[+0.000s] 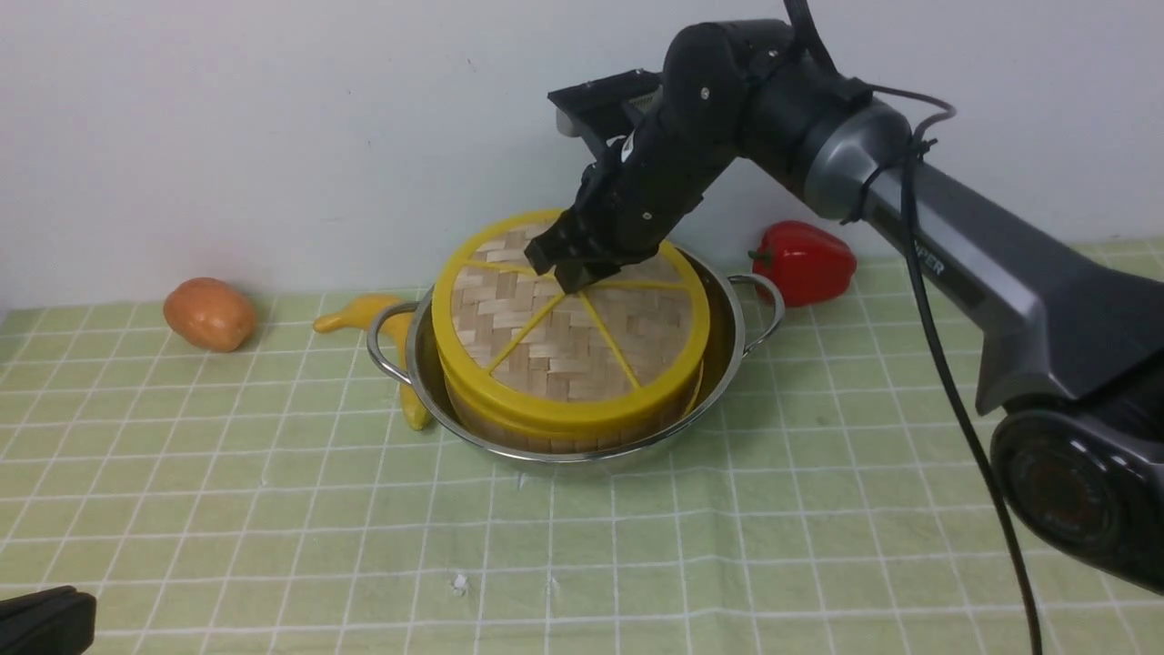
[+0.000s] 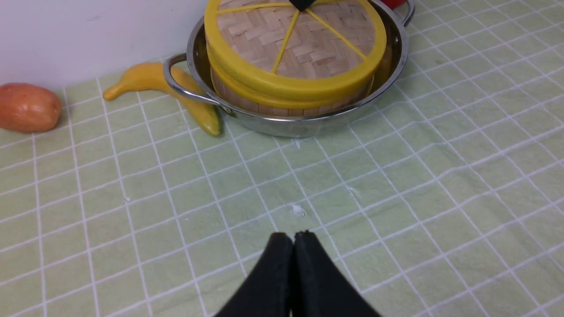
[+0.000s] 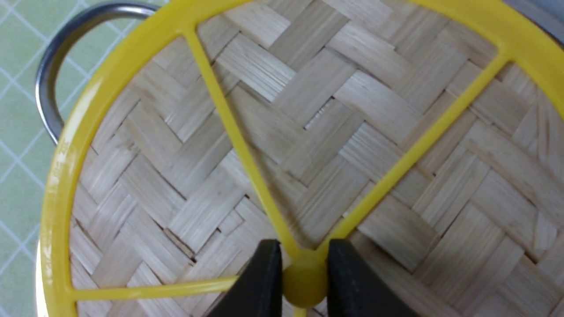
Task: Place the steamer in the pot on the green tablecloth, and put the lid on the steamer.
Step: 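Place the bamboo steamer lid onto the steamer basket in the pot with the right gripper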
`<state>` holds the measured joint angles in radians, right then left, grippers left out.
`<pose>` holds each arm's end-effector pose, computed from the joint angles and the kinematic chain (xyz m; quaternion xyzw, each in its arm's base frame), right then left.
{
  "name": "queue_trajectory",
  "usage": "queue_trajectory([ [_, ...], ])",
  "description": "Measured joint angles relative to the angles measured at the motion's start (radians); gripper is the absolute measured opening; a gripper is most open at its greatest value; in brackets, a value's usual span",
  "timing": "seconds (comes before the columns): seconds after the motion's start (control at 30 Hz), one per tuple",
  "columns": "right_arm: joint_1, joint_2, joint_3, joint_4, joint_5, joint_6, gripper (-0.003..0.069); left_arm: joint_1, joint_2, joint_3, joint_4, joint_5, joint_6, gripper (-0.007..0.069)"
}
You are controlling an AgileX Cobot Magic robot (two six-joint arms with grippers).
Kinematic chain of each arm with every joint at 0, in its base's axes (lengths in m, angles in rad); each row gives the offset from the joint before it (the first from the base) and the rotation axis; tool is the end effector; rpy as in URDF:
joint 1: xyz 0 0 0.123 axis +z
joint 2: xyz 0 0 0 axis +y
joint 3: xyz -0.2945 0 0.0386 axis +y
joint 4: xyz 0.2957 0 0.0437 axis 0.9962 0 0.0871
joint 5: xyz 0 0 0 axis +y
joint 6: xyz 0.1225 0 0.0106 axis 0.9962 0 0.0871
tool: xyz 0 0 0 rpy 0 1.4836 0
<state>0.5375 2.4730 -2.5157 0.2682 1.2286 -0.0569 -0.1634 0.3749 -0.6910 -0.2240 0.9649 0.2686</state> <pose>0.5030 0.3355 0.2261 -0.2686 0.9254 0.1843 0.1935 0.1054 -0.0402 0.3370 0.1754 0.8521 -0.0858 0.4856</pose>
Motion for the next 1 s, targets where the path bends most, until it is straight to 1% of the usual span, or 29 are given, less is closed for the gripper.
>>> queue_trajectory([
  [1.0,0.001,0.036,-0.008,0.034,-0.059,0.002,0.0144,0.000,0.000,0.000,0.000,0.002,-0.006,-0.0008],
])
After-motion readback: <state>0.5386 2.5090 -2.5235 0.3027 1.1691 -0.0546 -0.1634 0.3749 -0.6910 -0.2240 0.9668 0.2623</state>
